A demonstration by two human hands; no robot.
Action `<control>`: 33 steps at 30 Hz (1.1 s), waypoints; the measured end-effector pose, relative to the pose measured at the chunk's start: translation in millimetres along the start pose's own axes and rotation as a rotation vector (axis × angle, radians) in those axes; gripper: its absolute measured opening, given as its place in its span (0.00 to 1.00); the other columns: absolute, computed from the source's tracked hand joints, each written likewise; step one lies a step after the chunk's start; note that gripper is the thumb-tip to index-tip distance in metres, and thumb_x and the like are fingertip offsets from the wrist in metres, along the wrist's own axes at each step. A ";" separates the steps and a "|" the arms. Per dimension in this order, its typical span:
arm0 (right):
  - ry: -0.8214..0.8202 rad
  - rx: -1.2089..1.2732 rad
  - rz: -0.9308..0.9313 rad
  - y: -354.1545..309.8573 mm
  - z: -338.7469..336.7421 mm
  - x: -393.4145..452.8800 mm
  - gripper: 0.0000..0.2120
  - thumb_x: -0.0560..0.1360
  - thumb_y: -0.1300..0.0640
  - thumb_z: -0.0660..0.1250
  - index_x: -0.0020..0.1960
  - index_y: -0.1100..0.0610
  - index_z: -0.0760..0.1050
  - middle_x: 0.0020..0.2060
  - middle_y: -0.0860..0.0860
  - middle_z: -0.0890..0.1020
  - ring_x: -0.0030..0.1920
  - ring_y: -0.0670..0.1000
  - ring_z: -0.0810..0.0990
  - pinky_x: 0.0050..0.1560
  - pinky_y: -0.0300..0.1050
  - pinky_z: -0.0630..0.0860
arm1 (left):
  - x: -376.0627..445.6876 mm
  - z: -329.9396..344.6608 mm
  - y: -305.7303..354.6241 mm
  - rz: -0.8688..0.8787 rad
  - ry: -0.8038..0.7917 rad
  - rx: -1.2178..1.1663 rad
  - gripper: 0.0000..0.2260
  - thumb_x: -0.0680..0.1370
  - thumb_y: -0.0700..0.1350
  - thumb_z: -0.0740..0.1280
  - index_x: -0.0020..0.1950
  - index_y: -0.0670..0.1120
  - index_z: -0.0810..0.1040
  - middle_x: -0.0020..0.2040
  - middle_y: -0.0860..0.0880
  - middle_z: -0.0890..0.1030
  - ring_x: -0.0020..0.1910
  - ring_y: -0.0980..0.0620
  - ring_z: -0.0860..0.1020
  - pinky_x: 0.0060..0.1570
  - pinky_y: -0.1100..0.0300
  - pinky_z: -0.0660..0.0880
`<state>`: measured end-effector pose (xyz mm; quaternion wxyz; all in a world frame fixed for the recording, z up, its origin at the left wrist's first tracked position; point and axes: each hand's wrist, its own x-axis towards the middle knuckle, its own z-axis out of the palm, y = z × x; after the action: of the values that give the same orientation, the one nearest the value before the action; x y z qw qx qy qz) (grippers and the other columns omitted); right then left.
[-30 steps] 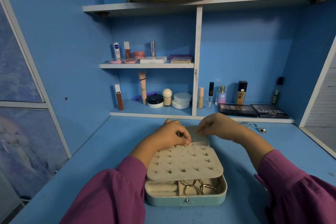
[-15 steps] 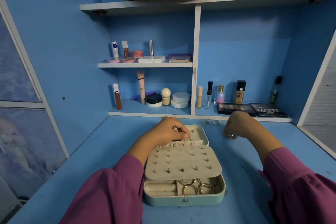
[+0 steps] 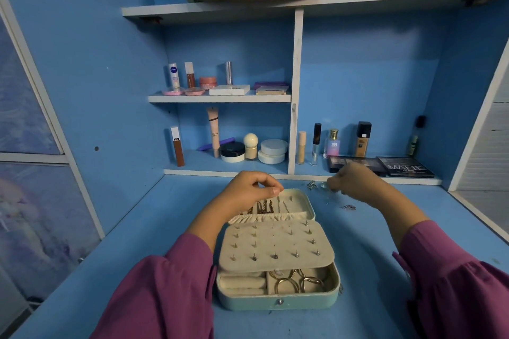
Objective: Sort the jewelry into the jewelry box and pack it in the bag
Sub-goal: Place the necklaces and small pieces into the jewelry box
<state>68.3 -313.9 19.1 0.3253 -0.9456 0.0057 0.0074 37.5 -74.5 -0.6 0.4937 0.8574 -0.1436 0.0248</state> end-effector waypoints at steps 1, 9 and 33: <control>0.011 0.066 -0.027 -2.2 -2.1 -2.1 0.12 0.74 0.57 0.66 0.38 0.64 0.80 0.31 0.55 0.77 0.33 0.52 0.71 0.34 0.42 0.68 | 0.3 0.4 0.5 -0.005 0.002 -0.014 0.04 0.76 0.43 0.70 0.47 0.50 0.83 0.44 0.55 0.82 0.35 0.65 0.74 0.43 0.64 0.72; -0.138 0.503 -0.195 -29.8 0.8 -20.3 0.07 0.72 0.63 0.71 0.48 0.59 0.74 0.34 0.54 0.83 0.28 0.44 0.76 0.31 0.38 0.69 | 2.8 5.7 10.2 0.025 -0.005 -0.152 0.09 0.73 0.40 0.72 0.53 0.46 0.83 0.50 0.52 0.84 0.51 0.58 0.81 0.55 0.66 0.75; -0.174 0.563 -0.404 -42.4 15.7 -27.1 0.06 0.71 0.63 0.72 0.48 0.61 0.81 0.38 0.51 0.84 0.37 0.39 0.81 0.39 0.29 0.75 | -0.2 2.1 31.4 0.156 0.223 -0.209 0.05 0.73 0.35 0.71 0.39 0.45 0.81 0.34 0.49 0.82 0.36 0.57 0.81 0.45 0.66 0.77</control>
<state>41.7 -270.6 33.2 0.5672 -0.7967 -0.2076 0.0217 28.6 -91.1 24.7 0.5894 0.7796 -0.1561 0.1430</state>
